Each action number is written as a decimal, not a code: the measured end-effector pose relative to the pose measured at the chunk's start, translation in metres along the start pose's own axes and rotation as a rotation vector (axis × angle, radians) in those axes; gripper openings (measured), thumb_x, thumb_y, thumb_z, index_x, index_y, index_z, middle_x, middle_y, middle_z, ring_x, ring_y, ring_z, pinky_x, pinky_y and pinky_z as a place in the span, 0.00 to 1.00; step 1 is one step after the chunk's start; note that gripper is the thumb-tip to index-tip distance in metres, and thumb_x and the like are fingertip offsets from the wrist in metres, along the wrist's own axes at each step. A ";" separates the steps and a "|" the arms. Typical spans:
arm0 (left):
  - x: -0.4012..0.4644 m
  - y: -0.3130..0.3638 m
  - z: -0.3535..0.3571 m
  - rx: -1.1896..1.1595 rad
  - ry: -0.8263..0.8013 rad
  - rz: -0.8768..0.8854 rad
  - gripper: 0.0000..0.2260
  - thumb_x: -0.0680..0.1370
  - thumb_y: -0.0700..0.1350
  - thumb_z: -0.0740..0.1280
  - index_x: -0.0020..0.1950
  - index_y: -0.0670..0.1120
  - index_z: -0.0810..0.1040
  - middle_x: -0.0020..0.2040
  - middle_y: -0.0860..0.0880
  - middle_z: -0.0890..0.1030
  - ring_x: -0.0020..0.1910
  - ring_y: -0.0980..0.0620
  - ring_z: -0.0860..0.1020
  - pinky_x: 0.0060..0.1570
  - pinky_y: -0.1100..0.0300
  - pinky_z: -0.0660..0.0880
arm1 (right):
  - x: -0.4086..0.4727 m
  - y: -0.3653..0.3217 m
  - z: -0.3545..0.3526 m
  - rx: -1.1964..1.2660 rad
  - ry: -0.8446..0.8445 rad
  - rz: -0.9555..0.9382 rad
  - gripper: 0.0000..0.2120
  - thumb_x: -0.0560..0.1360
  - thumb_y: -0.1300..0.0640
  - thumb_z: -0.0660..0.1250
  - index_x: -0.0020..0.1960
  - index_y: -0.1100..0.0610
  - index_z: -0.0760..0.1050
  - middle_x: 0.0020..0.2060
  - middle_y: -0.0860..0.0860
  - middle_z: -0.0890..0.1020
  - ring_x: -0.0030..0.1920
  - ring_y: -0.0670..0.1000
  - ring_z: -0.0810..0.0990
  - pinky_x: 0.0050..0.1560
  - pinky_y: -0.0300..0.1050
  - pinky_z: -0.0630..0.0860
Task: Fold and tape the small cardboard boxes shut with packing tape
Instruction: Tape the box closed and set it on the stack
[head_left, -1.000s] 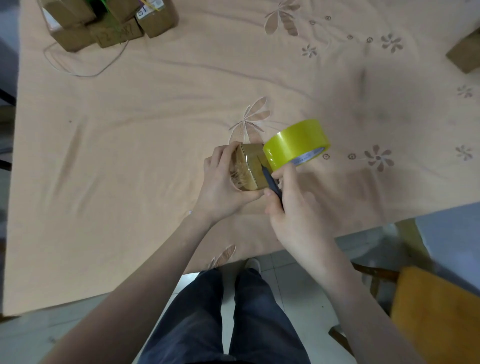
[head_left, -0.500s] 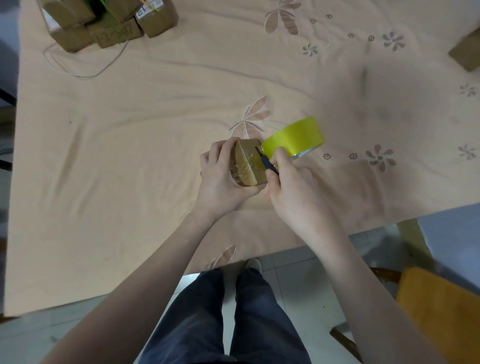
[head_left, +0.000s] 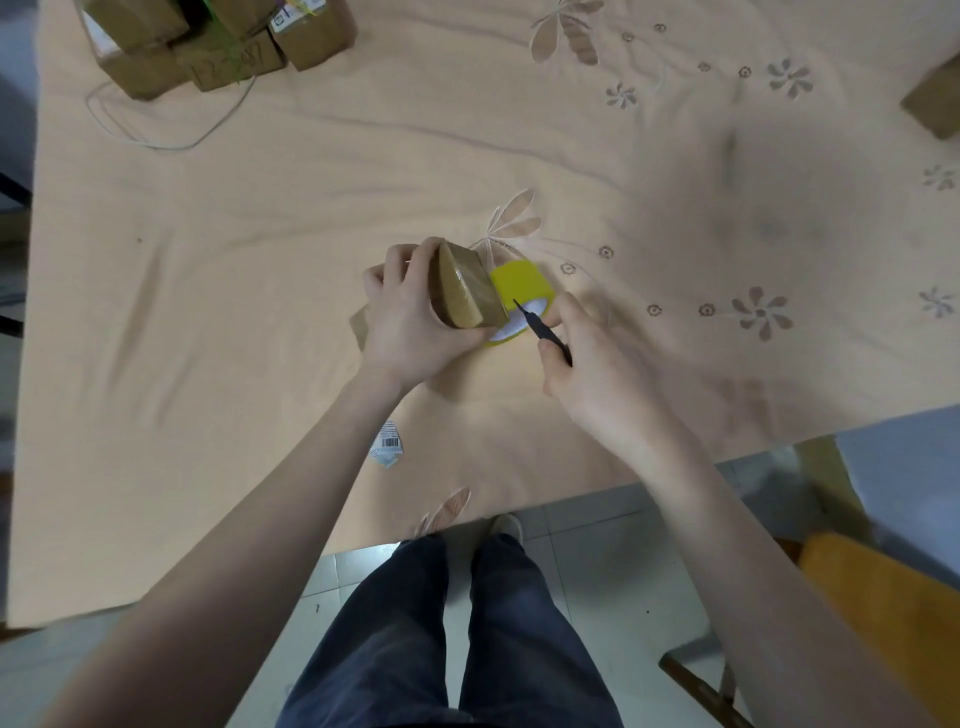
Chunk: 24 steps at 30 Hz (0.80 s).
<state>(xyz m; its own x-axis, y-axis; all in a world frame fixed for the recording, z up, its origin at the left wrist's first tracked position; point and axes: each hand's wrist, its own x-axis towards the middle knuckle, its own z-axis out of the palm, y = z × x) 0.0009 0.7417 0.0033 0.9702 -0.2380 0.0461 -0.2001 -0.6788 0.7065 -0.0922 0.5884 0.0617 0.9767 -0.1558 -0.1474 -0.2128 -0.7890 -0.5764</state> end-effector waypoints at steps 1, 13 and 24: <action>0.002 -0.002 -0.001 0.009 -0.007 0.006 0.43 0.58 0.56 0.80 0.68 0.46 0.67 0.59 0.51 0.68 0.58 0.49 0.65 0.59 0.62 0.60 | 0.001 0.002 0.002 0.022 -0.003 0.011 0.05 0.78 0.60 0.59 0.53 0.56 0.68 0.35 0.48 0.78 0.34 0.48 0.68 0.32 0.30 0.65; -0.002 0.005 -0.017 -0.057 -0.006 0.017 0.44 0.61 0.57 0.79 0.71 0.46 0.64 0.61 0.49 0.68 0.60 0.47 0.66 0.57 0.67 0.58 | 0.034 -0.005 0.004 0.593 0.065 0.365 0.23 0.70 0.37 0.69 0.45 0.54 0.64 0.34 0.45 0.71 0.34 0.48 0.77 0.33 0.37 0.72; -0.014 0.026 -0.016 -0.314 0.099 0.053 0.38 0.62 0.54 0.75 0.66 0.41 0.65 0.57 0.50 0.66 0.53 0.70 0.66 0.52 0.72 0.69 | 0.051 -0.029 0.020 0.787 0.160 0.285 0.27 0.64 0.51 0.79 0.54 0.54 0.67 0.42 0.42 0.77 0.45 0.39 0.79 0.42 0.32 0.75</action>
<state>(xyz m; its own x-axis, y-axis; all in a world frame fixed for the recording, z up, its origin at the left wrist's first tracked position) -0.0163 0.7384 0.0326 0.9713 -0.1880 0.1456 -0.2132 -0.4169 0.8836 -0.0364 0.6151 0.0544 0.8625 -0.4146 -0.2902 -0.3493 -0.0728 -0.9342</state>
